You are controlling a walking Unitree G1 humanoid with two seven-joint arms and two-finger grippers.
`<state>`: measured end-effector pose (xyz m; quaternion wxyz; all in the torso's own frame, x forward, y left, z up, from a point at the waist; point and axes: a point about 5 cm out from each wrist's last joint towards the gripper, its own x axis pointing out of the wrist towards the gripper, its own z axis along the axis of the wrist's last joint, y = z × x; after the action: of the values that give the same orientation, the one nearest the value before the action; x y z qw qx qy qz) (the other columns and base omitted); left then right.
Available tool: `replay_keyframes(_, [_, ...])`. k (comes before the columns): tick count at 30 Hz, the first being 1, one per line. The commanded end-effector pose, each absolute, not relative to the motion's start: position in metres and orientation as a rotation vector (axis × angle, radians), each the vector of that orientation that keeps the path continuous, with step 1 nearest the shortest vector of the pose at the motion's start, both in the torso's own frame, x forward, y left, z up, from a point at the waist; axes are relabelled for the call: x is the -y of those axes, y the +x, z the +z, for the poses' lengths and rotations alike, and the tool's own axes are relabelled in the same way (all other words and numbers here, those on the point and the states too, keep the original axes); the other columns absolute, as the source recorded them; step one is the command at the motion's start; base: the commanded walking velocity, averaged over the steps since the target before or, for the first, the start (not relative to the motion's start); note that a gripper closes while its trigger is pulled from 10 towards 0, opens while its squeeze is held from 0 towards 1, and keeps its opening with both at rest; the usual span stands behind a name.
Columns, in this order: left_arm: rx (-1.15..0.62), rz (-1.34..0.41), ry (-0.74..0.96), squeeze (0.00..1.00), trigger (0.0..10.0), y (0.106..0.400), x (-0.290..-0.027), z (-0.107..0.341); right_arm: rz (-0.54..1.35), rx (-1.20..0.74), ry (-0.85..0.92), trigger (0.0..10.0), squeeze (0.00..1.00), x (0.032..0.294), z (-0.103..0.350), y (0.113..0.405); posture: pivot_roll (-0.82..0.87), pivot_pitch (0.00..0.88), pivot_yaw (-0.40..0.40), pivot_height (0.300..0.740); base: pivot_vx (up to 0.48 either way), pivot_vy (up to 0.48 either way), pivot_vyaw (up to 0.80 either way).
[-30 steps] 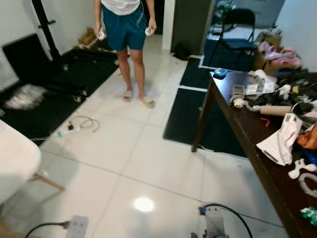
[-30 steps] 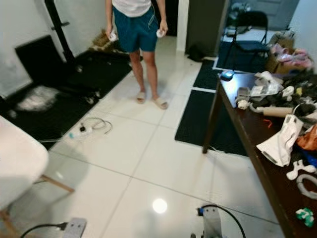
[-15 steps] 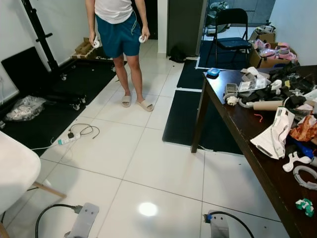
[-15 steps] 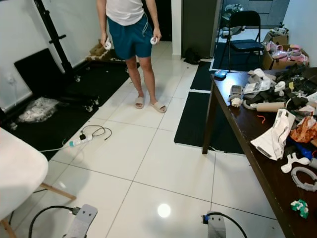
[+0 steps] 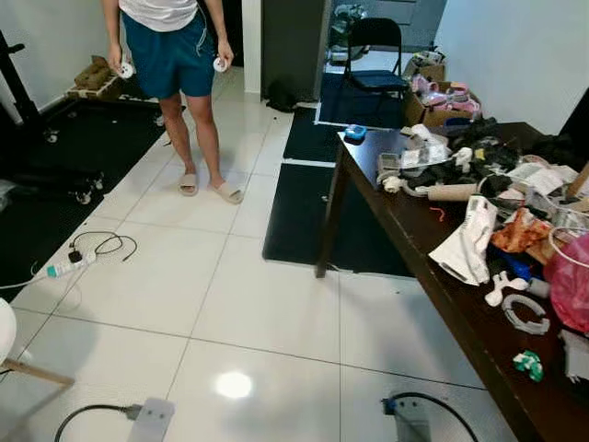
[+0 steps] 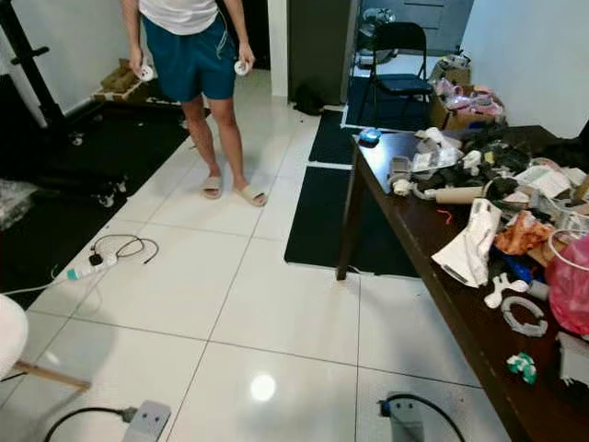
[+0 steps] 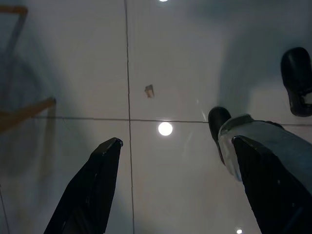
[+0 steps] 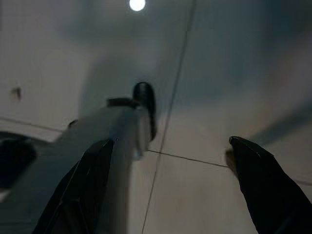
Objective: Picking trash to rubbish bin
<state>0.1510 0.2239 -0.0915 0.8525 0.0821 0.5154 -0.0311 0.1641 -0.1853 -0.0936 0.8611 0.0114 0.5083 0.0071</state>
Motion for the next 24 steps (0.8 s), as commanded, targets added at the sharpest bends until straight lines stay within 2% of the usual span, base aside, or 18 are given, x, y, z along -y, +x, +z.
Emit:
replay_keyframes(1, [-1.094,-0.044,0.154,0.00,10.0,0.1485,-0.2235,-0.0928,0.030,-1.074,-0.002,10.0,0.00,0.1869,-0.0933,0.1645,0.09,0.049,-0.026,0.740,0.000,0.000,0.00])
replay_keyframes(10, [-1.116,-0.019,0.123,0.00,10.0,0.1407,-0.2209,-0.0964,0.055,-1.088,-0.025,10.0,0.00,0.1858,-0.0944,0.1624,0.10,0.049,-0.035,0.740,0.000,0.000,0.00])
replay_keyframes(24, [-1.118,-0.014,0.106,0.00,10.0,0.1394,-0.2170,-0.0977,0.068,-1.091,-0.036,10.0,0.00,0.1861,-0.0943,0.1625,0.10,0.049,-0.040,0.740,0.274,0.000,0.00])
